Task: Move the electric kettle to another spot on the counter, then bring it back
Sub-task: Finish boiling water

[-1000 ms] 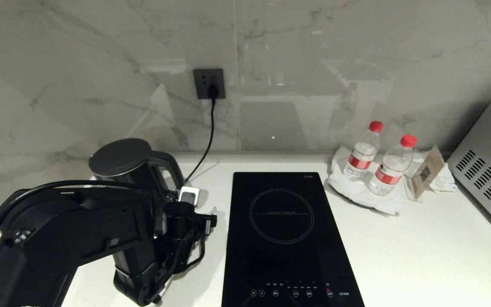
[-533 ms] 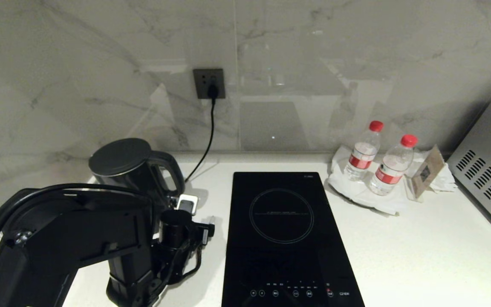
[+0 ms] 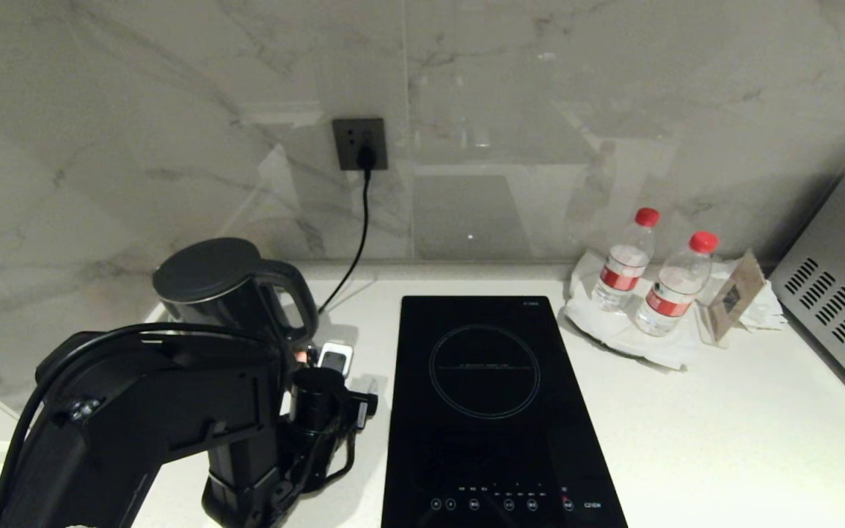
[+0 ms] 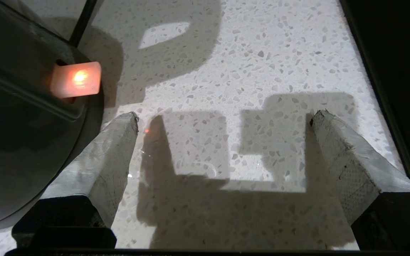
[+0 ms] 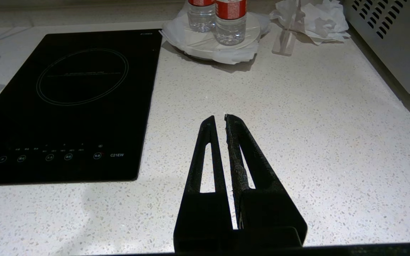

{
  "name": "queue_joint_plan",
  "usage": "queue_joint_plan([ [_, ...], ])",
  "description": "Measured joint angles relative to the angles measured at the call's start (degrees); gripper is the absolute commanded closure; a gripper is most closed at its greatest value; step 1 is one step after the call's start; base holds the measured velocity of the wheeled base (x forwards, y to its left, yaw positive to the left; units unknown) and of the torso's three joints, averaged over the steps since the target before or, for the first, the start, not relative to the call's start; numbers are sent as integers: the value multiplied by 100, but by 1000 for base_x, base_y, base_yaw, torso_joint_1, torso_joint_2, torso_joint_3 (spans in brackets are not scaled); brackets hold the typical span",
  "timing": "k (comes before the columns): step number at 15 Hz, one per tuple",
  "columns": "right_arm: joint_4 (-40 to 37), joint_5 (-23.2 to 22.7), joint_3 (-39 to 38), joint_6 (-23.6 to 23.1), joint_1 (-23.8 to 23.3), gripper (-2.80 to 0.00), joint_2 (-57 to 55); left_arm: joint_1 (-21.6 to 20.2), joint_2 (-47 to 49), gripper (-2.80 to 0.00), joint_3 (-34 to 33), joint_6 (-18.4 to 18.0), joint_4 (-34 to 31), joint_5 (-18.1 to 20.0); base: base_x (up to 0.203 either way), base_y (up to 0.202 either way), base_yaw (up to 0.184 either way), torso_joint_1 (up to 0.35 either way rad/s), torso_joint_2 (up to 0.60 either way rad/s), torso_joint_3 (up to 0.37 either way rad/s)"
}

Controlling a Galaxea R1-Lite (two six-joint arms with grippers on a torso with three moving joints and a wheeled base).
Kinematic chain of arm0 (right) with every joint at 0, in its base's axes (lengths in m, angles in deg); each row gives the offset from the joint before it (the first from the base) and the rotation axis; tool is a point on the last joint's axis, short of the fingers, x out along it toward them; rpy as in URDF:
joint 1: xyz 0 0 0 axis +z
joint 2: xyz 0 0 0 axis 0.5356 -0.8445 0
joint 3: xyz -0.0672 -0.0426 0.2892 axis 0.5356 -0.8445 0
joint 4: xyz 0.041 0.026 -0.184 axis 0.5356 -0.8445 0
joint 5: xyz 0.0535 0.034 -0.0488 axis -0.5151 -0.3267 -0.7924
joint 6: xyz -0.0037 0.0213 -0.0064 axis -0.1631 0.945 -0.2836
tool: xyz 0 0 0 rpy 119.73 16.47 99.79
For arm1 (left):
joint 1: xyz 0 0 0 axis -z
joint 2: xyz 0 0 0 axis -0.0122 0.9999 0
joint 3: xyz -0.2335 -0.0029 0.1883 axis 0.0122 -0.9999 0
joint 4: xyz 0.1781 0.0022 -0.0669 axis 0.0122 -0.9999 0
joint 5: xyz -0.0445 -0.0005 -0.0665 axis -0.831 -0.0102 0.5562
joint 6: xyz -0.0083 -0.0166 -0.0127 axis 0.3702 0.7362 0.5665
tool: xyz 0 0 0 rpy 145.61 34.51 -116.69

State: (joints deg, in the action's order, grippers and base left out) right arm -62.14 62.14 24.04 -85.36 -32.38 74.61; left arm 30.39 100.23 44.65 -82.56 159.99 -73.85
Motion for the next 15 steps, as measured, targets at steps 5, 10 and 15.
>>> queue_joint_plan([
  [5,0,0,0,0,0,0,0,-51,98,-280,314,2,-171,-157,0,0,0,0,0,0],
  [10,0,0,2,0,0,0,0,-59,113,-280,455,0,-215,-253,0,0,0,0,0,0],
  [15,0,2,0,0,0,0,0,-78,70,-280,470,-6,-212,-253,0,0,0,0,0,0],
])
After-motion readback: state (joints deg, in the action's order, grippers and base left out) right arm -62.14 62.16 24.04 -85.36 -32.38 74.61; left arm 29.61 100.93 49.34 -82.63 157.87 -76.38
